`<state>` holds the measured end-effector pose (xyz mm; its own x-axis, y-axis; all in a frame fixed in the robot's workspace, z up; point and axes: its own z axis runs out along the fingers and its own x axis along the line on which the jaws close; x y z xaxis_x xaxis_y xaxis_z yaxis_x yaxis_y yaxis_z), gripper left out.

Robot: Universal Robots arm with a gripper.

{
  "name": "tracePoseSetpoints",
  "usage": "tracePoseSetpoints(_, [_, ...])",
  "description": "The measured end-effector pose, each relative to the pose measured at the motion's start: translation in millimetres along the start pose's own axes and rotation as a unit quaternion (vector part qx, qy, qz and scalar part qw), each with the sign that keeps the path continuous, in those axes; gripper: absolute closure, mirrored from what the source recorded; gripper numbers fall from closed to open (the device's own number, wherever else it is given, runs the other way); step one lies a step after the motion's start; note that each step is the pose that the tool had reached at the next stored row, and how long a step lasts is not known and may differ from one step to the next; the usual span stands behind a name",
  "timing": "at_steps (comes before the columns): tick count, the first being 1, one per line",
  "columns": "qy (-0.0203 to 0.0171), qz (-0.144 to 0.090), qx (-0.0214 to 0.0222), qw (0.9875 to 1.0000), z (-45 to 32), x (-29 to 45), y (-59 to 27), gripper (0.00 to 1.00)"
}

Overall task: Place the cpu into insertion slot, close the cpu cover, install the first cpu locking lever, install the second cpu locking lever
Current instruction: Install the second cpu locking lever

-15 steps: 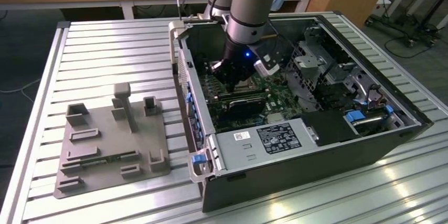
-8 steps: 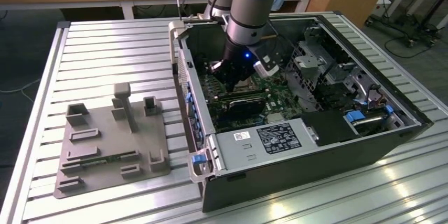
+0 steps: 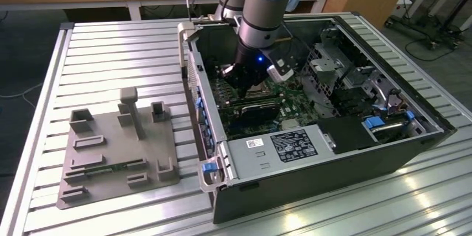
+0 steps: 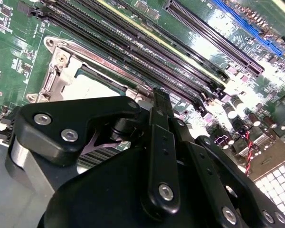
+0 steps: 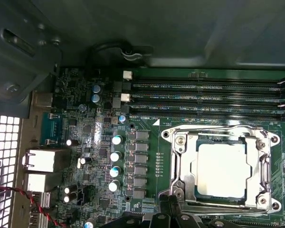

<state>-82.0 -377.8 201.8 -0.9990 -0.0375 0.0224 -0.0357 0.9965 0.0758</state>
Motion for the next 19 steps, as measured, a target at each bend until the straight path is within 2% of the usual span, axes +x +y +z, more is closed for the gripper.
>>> tracePoseSetpoints(19, [0.0001, -0.002, -0.0017, 1.0000, 4.5, -0.1, -0.3, 0.89])
